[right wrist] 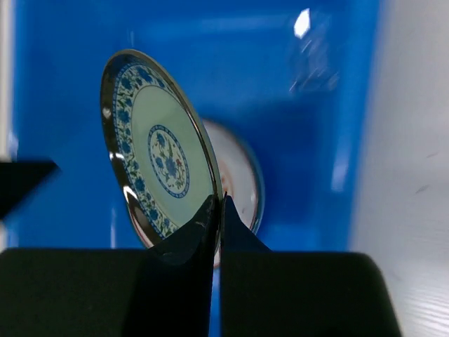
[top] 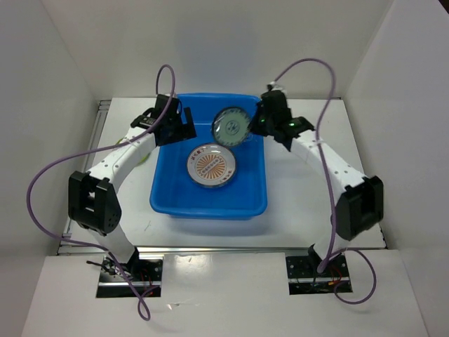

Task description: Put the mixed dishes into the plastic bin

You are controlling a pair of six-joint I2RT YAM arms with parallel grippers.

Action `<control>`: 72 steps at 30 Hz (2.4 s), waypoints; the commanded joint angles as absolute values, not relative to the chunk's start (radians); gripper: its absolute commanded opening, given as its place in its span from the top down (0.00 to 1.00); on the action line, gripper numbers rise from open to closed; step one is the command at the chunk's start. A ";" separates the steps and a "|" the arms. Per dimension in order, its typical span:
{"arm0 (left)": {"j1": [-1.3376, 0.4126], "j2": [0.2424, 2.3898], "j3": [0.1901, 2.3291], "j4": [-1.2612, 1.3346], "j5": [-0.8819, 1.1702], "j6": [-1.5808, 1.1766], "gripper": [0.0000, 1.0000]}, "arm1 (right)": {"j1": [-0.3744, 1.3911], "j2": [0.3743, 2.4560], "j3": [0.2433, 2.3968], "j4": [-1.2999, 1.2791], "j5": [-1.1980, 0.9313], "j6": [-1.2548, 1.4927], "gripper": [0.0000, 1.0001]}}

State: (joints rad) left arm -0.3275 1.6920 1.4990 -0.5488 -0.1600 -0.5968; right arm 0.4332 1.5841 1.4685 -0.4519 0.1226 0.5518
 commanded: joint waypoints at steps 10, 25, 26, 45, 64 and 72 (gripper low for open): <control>-0.272 1.563 1.465 -0.548 -0.231 -0.546 0.01 | 0.620 1.862 1.517 -0.617 -0.017 0.434 1.00; -0.111 1.471 1.381 -0.502 -0.163 -0.589 0.01 | 0.638 2.002 1.686 -0.646 0.100 0.385 0.66; -0.110 1.471 1.370 -0.502 -0.163 -0.589 0.01 | 0.638 2.011 1.727 -0.669 0.100 0.385 0.59; 0.265 1.411 0.980 -0.350 -0.132 -0.995 0.01 | 0.575 1.704 1.635 -0.670 0.154 0.379 0.36; 0.265 1.618 0.950 -0.129 -0.163 -1.088 0.01 | 0.505 1.595 1.542 -0.692 0.158 0.373 0.36; 0.265 1.592 0.927 -0.091 -0.253 -1.098 0.07 | 0.496 1.542 1.494 -0.701 0.190 0.383 0.36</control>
State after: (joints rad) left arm 0.2630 1.6073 0.9142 -0.1421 -0.2092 -1.0847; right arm 0.5053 1.6093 1.5127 -0.6857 0.1596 0.3836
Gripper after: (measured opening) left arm 0.939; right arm 0.644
